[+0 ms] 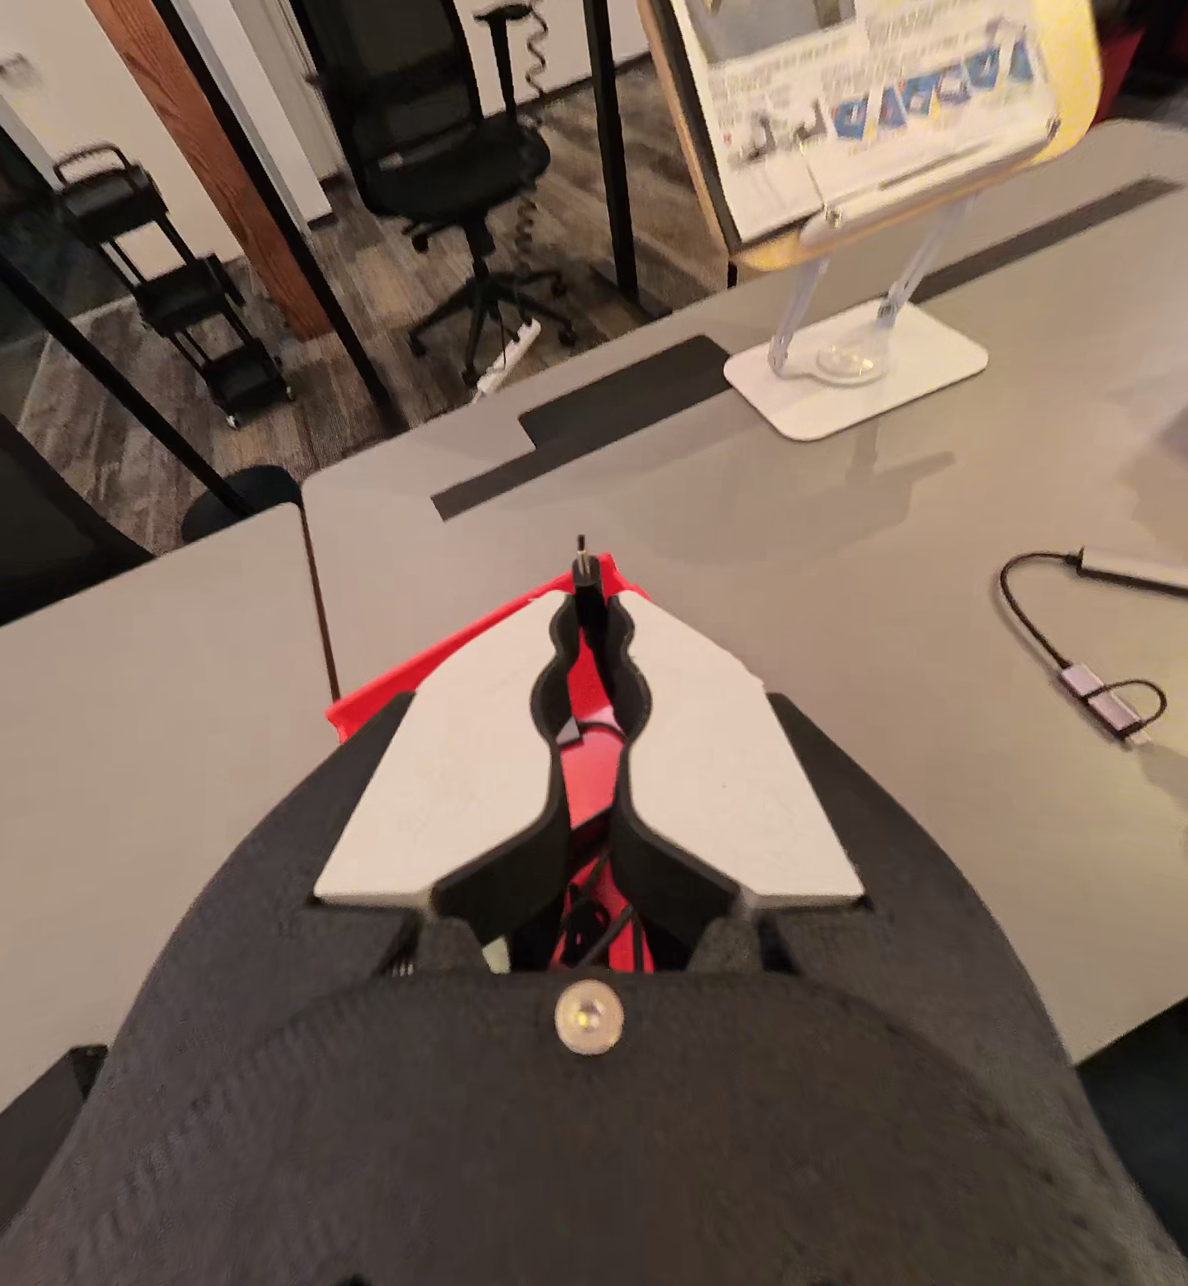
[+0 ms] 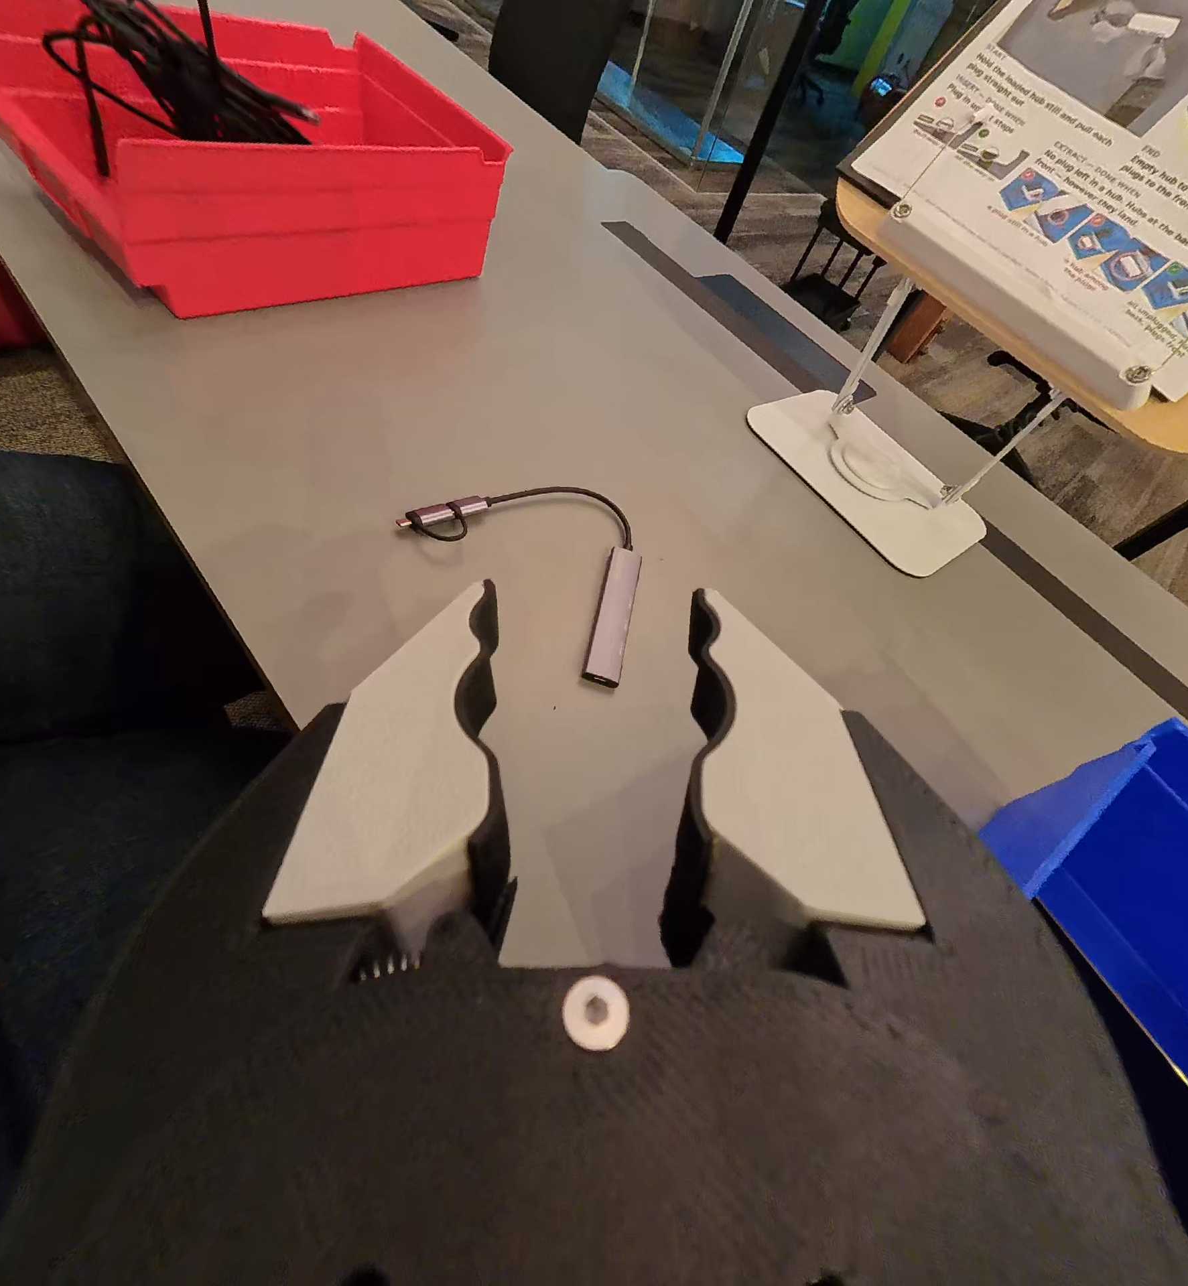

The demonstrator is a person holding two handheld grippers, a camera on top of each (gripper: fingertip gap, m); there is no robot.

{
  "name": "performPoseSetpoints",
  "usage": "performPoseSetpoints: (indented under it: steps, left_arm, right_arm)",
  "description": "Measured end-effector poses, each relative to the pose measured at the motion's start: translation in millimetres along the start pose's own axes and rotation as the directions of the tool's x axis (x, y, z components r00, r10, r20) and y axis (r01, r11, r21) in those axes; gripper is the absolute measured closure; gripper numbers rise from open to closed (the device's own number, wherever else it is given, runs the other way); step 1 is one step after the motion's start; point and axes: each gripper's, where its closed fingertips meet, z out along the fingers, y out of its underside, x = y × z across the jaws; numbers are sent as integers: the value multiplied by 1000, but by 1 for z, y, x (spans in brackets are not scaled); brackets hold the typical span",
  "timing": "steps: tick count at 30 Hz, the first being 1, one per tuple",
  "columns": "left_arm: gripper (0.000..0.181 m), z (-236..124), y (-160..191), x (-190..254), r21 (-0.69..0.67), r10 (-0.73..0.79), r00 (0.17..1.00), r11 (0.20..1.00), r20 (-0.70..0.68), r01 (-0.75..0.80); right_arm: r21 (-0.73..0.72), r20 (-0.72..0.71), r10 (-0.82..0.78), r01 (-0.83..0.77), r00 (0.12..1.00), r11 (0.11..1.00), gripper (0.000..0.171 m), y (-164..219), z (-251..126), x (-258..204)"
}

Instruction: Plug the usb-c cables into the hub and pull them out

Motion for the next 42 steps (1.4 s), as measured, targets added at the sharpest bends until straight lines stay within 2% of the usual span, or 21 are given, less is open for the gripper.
performPoseSetpoints:
  steps: [1, 13, 23, 29, 34, 38, 42]
  left_arm:
    - [174, -2, -6, -2, 20, -1, 1000, 1000, 6, 1]
    - [174, -15, -67, -6, 162, 56, 997, 985, 43, -62]
    - [174, -24, -105, 18, 239, 121, 993, 964, 7, -120]
    - [174, -30, -135, 68, 291, 222, 974, 936, -53, -197]
    - [174, -22, -150, 125, 312, 319, 934, 914, -159, -260]
    - [174, 1, -139, 168, 280, 367, 895, 913, -254, -295]
    - [174, 33, -105, 208, 188, 378, 844, 925, -381, -329]
  right_arm:
    - [-1, -1, -1, 1, 1000, 1000, 118, 0, -1, 0]
    - [3, 2, 11, -11, 1000, 1000, 118, 2, -3, 0]
    - [7, 3, 15, -15, 1000, 1000, 118, 1, -2, 2]
    - [3, 12, 1, -1, 1000, 1000, 117, -4, 2, -1]
    - [-11, 24, -1, 1, 1000, 1000, 116, -1, 6, -4]
    - [-33, 41, -3, 5, 999, 999, 115, 6, 11, -9]
    - [-52, 58, -7, 10, 998, 999, 114, 13, 14, -13]
